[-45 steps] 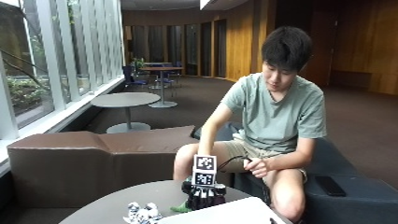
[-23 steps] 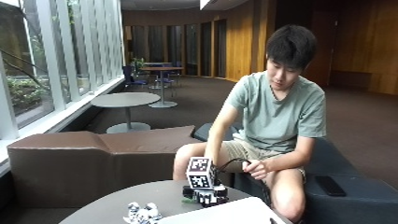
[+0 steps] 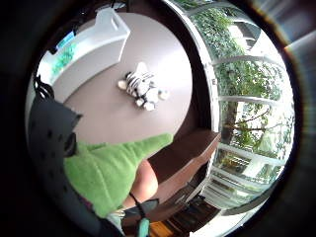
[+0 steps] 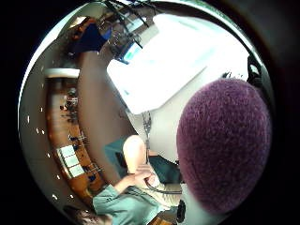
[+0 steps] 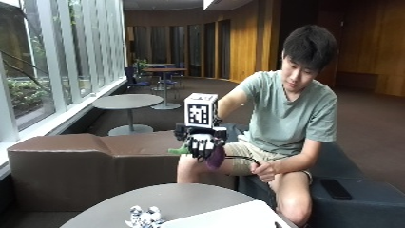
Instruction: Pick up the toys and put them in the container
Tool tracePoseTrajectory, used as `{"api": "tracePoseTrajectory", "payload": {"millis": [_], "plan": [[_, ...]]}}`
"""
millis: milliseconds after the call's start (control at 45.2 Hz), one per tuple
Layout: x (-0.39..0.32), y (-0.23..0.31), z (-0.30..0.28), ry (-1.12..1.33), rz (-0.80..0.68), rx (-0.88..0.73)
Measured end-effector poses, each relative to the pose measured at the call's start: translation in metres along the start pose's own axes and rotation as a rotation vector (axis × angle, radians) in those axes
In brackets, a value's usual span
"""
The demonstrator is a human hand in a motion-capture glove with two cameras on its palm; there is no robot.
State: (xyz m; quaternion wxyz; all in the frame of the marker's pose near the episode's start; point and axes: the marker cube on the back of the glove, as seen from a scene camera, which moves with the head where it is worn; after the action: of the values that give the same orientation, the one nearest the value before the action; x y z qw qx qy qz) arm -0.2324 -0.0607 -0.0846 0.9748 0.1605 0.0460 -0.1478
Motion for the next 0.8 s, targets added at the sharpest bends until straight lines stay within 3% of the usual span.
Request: {"api": "tracePoseTrajectory", "payload": {"millis": [288, 398, 487, 575, 686, 796], "plan": [[-0.040, -0.062, -0.075, 0.084, 0.033, 0.193], [-0.057, -0.095, -0.075, 0.088, -0.131, 0.256], [-0.083, -0.108, -0.069, 0.039, -0.029, 0.210], [-0.103, -0.133, -0.057, 0.006, -0.099, 0.283], [-0.127, -0.144, -0.048, -0.029, -0.058, 0.186], [-0.142, -0.158, -0.037, -0.050, -0.074, 0.195]]}}
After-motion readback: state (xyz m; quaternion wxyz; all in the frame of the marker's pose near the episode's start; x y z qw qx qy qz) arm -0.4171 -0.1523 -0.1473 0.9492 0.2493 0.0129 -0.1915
